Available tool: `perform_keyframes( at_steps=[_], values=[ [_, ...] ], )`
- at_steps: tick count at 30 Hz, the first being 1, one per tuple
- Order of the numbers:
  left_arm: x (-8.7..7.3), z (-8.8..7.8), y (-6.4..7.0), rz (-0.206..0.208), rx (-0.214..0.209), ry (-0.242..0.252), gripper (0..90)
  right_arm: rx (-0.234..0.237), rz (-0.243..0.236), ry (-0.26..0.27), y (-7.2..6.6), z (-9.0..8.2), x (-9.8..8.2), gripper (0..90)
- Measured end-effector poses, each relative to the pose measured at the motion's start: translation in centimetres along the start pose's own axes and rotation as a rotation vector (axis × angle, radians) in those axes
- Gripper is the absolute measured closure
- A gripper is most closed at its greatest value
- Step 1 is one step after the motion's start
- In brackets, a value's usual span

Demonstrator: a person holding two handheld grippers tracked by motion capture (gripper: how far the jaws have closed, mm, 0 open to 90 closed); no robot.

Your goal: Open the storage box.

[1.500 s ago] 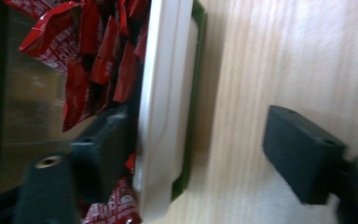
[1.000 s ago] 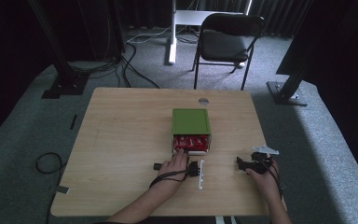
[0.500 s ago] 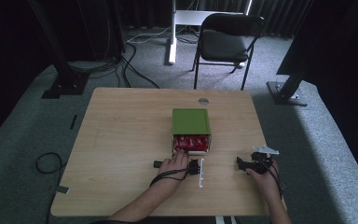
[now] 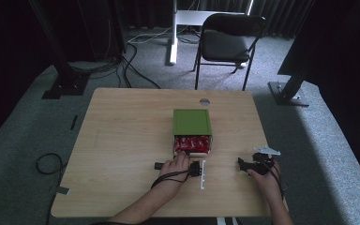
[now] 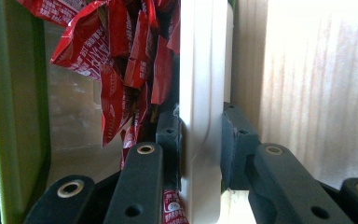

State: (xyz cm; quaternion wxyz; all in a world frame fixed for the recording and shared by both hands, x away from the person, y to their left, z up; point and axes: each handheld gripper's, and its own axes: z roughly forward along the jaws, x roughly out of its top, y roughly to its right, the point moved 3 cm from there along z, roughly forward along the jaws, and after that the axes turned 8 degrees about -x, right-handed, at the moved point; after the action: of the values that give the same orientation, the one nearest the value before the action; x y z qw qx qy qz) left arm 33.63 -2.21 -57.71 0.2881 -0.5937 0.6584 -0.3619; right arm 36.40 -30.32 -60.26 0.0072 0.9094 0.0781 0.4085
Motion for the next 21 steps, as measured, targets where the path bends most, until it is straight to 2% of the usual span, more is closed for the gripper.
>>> perform_keyframes(
  at_steps=[5, 21],
  values=[
    [0.0, -0.5, 0.4, 0.012, 0.008, 0.001, 73.9, 0.0, 0.0, 0.0, 0.0, 0.0, 0.0, 10.0],
    [0.6, -2.6, 1.8, 0.02, -0.033, 0.01, 73.9, 0.0, -0.001, 0.0, 0.0, 0.0, 0.0, 10.0]
  ],
)
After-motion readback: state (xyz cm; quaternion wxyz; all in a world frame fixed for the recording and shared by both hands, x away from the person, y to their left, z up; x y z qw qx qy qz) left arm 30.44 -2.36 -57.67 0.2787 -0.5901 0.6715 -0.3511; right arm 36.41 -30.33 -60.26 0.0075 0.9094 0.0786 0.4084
